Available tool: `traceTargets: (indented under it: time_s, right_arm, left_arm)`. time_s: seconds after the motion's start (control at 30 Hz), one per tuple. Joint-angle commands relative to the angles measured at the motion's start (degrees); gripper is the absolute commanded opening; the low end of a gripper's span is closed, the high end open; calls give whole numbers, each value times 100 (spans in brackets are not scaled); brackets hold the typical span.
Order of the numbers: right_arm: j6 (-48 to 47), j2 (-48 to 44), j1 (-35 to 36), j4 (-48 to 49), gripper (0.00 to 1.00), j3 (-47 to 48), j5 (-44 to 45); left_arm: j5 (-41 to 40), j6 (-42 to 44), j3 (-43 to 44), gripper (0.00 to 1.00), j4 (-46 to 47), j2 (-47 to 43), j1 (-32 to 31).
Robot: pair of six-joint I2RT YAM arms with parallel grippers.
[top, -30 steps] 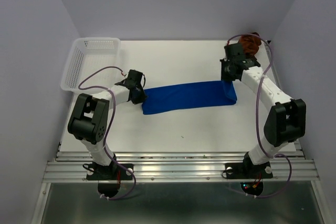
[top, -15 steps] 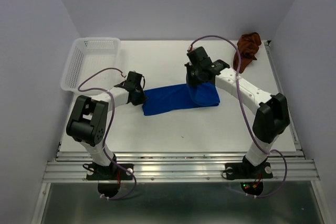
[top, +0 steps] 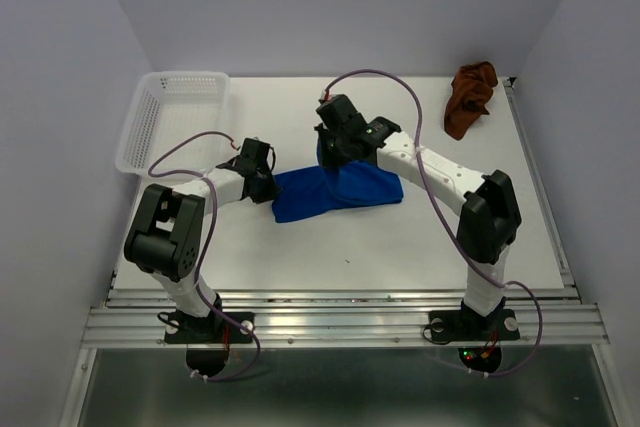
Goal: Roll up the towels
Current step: Fold the towel
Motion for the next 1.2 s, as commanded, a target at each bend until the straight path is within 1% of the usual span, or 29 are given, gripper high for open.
traceTargets:
  time_s: [0.0, 0.23, 0.47, 0.87, 1.17]
  right_arm:
    - [200, 152, 138, 293, 2, 402, 139]
    - [340, 442, 323, 364, 3, 648, 306]
    - [411, 478, 489, 583, 3, 745, 412]
    - [411, 794, 542, 689, 4, 780, 122]
    - [411, 1181, 542, 1268, 4, 631, -388]
  left_arm:
    - [109, 55, -145, 7, -196, -201, -42]
    - [100, 55, -128, 7, -231, -210, -42]
    - [74, 29, -137, 7, -231, -210, -42]
    - [30, -15, -110, 7, -275, -210, -33]
    - [4, -59, -101, 7, -301, -175, -33]
